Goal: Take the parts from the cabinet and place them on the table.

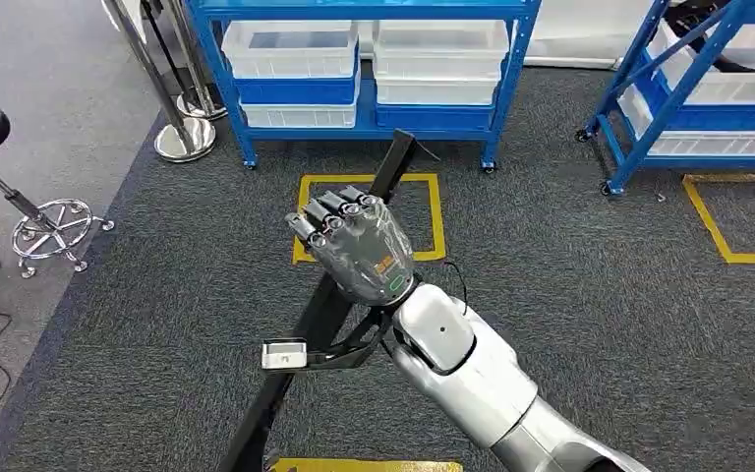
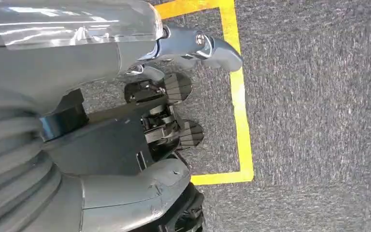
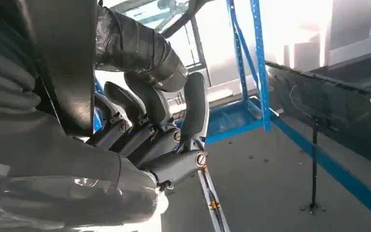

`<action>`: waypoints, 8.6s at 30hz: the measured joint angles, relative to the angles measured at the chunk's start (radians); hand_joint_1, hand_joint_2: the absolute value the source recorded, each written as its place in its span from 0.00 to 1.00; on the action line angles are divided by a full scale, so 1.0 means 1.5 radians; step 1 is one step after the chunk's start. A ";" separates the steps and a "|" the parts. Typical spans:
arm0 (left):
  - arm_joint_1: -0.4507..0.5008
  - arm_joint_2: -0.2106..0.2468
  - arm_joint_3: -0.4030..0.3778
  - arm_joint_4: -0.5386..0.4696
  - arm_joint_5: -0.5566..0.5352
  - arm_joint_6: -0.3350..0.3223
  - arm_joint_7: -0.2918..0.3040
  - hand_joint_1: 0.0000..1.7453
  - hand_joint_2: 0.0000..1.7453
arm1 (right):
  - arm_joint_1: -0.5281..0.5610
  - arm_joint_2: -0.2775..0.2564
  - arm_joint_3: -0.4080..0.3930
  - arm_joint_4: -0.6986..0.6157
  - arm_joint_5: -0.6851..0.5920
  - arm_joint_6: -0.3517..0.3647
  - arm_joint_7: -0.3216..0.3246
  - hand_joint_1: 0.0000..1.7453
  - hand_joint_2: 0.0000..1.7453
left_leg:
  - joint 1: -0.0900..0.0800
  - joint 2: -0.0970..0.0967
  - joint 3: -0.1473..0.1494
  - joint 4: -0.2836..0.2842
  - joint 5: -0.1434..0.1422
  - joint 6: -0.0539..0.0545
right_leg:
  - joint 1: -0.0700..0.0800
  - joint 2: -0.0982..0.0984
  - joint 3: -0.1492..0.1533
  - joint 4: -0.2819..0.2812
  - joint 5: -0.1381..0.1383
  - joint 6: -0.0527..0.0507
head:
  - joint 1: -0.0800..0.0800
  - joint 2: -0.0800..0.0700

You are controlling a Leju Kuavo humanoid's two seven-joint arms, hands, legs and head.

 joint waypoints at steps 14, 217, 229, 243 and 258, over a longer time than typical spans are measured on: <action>0.002 0.006 -0.001 0.000 -0.001 0.000 -0.004 0.00 1.00 | 0.005 -0.003 0.004 -0.010 -0.009 -0.006 -0.005 1.00 1.00 | 0.002 -0.045 0.006 -0.001 -0.005 0.002 | -0.008 0.051 -0.006 -0.007 0.014 0.002 | 0.000 0.000; 0.009 0.016 -0.007 0.000 0.023 0.008 -0.055 0.00 1.00 | -0.087 -0.033 0.002 -0.074 -0.010 0.043 -0.017 1.00 1.00 | 0.004 0.027 0.003 0.019 -0.030 -0.004 | -0.007 -0.011 -0.005 -0.010 0.014 -0.003 | 0.002 0.000; 0.014 0.017 -0.007 0.000 0.024 0.006 -0.055 0.00 1.00 | -0.117 -0.044 -0.020 -0.074 -0.004 0.051 -0.009 1.00 1.00 | 0.005 -0.059 0.002 0.008 -0.011 0.007 | -0.010 0.071 -0.020 -0.005 0.024 0.009 | 0.002 0.000; 0.017 0.012 -0.008 0.000 0.024 0.002 -0.055 0.00 1.00 | -0.111 -0.083 -0.054 -0.074 0.011 0.049 0.002 1.00 1.00 | -0.001 0.042 0.008 -0.001 -0.010 0.016 | 0.007 -0.040 -0.004 -0.012 0.014 0.009 | 0.004 0.000; 0.017 0.011 -0.008 0.000 0.025 -0.001 -0.057 0.00 1.00 | -0.102 -0.109 -0.073 -0.070 0.034 0.049 0.014 1.00 1.00 | 0.008 -0.052 0.001 0.005 -0.009 0.003 | -0.002 0.061 -0.011 -0.008 0.020 0.001 | 0.004 0.000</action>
